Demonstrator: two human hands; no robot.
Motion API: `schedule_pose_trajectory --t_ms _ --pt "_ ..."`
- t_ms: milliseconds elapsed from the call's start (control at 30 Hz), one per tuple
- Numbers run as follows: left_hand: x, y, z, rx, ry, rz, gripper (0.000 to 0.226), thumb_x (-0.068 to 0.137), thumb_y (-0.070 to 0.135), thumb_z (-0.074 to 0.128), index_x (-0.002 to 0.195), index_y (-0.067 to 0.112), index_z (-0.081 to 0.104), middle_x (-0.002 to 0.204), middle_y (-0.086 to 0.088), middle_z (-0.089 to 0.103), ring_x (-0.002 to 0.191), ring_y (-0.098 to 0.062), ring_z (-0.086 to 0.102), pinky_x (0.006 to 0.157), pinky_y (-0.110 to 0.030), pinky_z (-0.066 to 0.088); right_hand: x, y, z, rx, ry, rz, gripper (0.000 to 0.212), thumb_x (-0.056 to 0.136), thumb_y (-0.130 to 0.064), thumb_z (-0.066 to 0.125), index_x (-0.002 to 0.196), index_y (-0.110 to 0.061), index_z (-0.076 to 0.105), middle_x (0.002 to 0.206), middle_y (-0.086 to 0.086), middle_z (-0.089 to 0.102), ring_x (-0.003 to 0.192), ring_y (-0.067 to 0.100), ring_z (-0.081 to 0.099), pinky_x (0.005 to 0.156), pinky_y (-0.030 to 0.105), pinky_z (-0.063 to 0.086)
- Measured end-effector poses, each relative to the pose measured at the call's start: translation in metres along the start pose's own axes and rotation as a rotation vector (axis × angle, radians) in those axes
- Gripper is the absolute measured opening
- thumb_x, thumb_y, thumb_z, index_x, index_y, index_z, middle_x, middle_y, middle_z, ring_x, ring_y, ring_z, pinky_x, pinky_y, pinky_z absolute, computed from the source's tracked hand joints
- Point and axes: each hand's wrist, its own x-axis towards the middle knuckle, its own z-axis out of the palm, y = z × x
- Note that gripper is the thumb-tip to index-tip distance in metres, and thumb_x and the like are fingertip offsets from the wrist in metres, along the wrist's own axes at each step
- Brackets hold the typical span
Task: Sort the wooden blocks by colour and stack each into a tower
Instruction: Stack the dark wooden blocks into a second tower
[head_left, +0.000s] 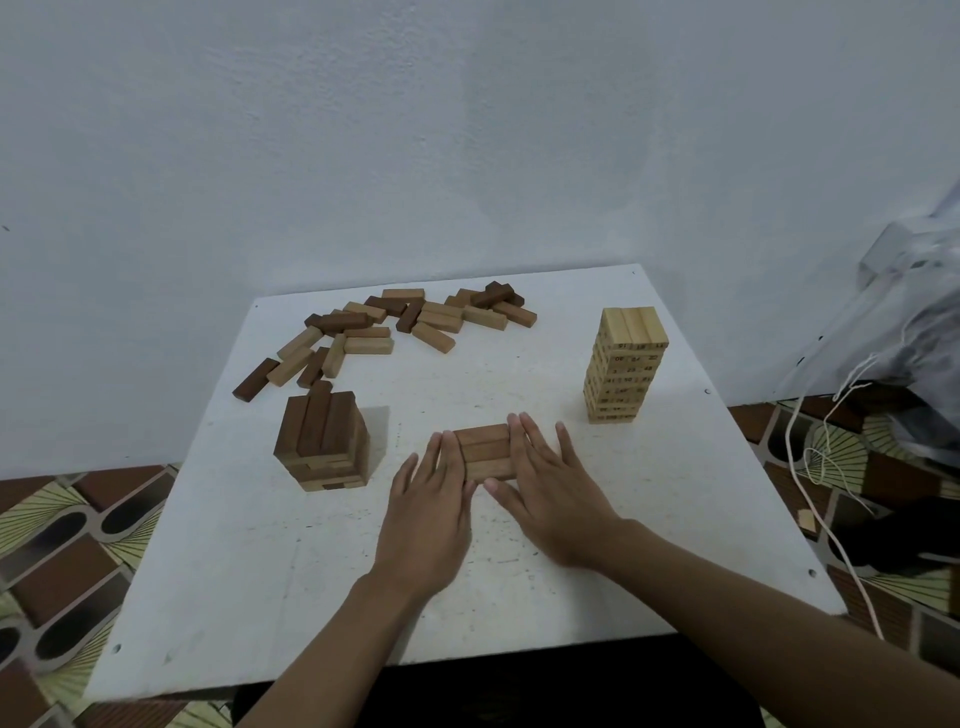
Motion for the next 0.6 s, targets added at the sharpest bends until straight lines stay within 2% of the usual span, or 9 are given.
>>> schedule_pose_trajectory --t_ms 133,333,400,467,533,600 --pt "0.0 0.0 0.002 0.032 0.036 0.008 0.065 0.108 0.042 0.01 0.16 0.005 0.022 0.163 -0.011 0.034 0.154 -0.022 0.026 0.123 -0.036 0.009 0.003 -0.002 0.003 -0.008 0.026 0.018 0.078 0.099 -0.058 -0.004 0.158 -0.007 -0.008 0.168 0.005 -0.007 0.151 0.013 -0.019 0.123 0.046 -0.014" --pt "0.001 0.002 -0.007 -0.04 -0.011 -0.019 0.072 0.104 0.054 0.002 0.163 0.012 0.01 0.169 -0.003 0.02 0.157 -0.013 0.01 0.121 -0.025 -0.007 0.004 0.0 0.003 0.002 0.002 0.008 0.07 0.106 -0.053 0.008 0.157 -0.009 -0.011 0.168 0.002 -0.009 0.151 0.011 -0.019 0.123 0.046 -0.012" --pt "0.002 0.002 -0.014 -0.112 -0.043 -0.035 0.066 0.109 0.052 0.016 0.163 0.016 0.007 0.17 0.0 0.015 0.156 -0.013 0.008 0.118 -0.023 -0.008 0.004 0.001 -0.001 0.046 -0.029 -0.001 0.076 0.104 -0.058 0.014 0.157 -0.011 -0.012 0.168 0.001 -0.008 0.151 0.009 -0.017 0.124 0.046 -0.011" --pt "0.003 -0.001 -0.02 -0.215 -0.047 -0.033 0.067 0.108 0.048 0.032 0.164 0.018 0.009 0.169 0.003 0.02 0.155 -0.012 0.011 0.123 -0.028 0.001 0.004 0.002 -0.007 0.124 -0.041 -0.006 0.083 0.101 -0.062 0.024 0.158 -0.012 -0.009 0.168 0.0 -0.004 0.153 0.009 -0.012 0.124 0.045 -0.009" --pt "0.004 -0.004 -0.027 -0.313 -0.037 -0.026 0.074 0.104 0.05 0.046 0.164 0.023 0.012 0.165 0.007 0.029 0.153 -0.012 0.02 0.127 -0.04 0.016 0.006 0.005 -0.012 0.235 -0.007 0.002 0.086 0.098 -0.06 0.041 0.16 -0.017 0.0 0.168 -0.002 0.01 0.154 0.01 0.002 0.125 0.043 -0.005" --pt "0.007 -0.005 -0.036 -0.375 -0.026 -0.029 0.085 0.097 0.048 0.063 0.163 0.03 0.013 0.161 0.009 0.035 0.15 -0.013 0.027 0.122 -0.038 0.026 0.011 0.009 -0.017 0.322 0.061 0.02 0.092 0.092 -0.059 0.059 0.16 -0.022 0.009 0.163 -0.004 0.026 0.15 0.013 0.021 0.124 0.038 0.01"
